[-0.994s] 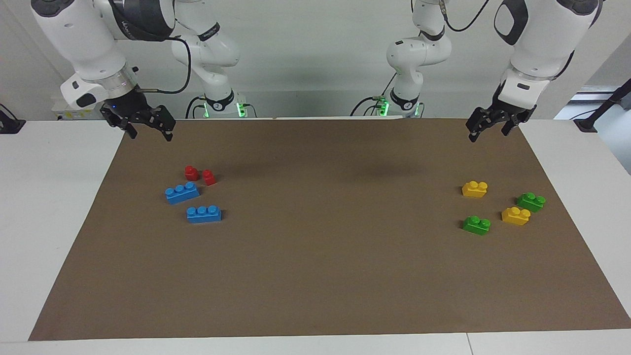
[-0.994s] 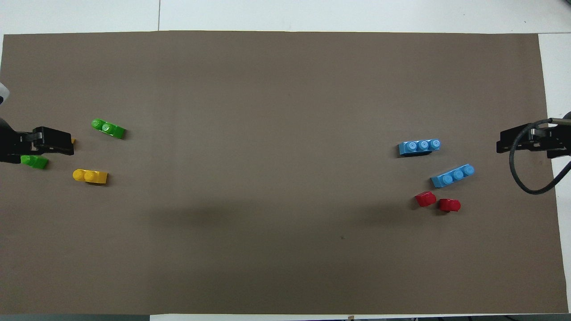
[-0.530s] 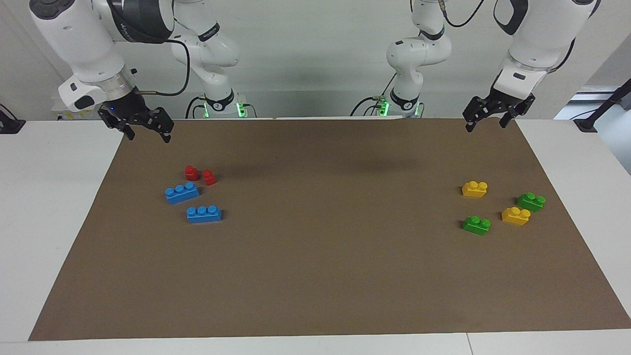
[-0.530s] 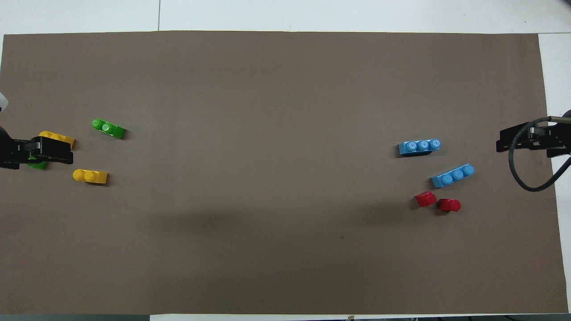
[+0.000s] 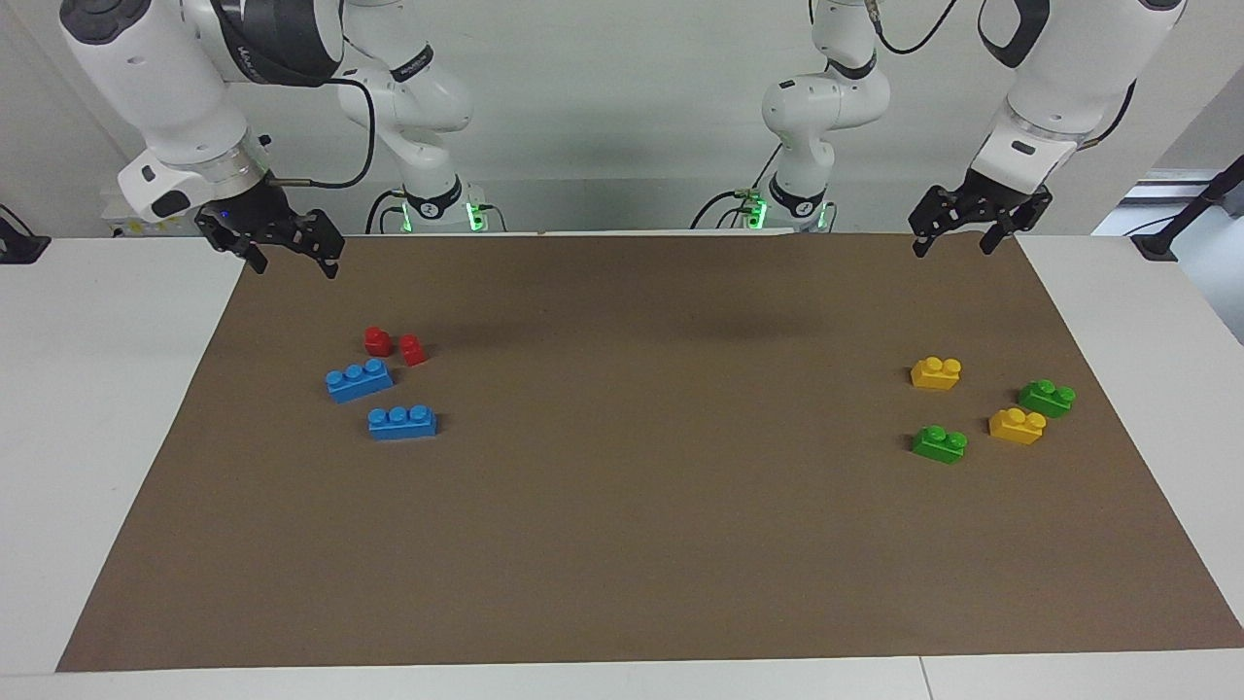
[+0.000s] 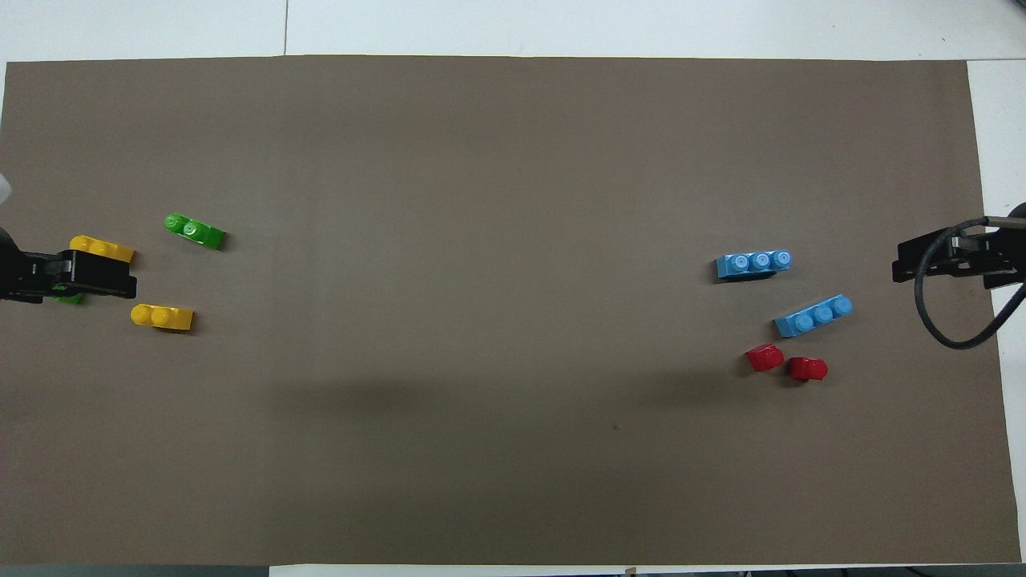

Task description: Remove green block with left arm and hold with right

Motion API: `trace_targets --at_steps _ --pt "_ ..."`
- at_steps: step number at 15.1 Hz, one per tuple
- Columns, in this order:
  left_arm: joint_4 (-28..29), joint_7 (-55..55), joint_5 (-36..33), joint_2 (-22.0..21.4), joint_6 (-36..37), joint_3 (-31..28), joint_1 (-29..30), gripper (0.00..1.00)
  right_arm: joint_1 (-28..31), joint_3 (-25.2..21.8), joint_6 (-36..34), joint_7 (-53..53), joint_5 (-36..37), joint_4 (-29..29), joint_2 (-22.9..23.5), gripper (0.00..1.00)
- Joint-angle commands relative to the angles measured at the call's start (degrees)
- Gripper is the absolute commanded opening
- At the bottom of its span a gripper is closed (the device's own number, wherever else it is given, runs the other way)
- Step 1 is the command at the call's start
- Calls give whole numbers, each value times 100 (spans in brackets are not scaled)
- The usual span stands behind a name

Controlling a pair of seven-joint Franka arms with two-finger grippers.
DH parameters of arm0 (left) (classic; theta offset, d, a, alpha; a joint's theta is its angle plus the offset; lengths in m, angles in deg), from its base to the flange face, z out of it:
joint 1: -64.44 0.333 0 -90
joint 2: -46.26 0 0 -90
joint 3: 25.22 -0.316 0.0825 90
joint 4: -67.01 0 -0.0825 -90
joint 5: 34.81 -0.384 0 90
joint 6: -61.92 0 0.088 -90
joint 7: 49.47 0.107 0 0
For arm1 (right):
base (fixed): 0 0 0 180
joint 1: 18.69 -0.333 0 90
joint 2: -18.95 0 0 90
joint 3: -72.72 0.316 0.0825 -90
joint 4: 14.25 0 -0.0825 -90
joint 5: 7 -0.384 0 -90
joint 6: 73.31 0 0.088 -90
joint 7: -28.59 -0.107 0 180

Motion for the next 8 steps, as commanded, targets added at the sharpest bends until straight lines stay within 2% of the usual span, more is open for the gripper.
trace_targets --at_steps 1,8 --pt "-5 149 127 -85 109 -32 40 100 42 25 -103 297 166 -101 64 100" --pt "-14 149 206 -85 100 -41 58 100 42 25 -121 403 148 -83 55 100"
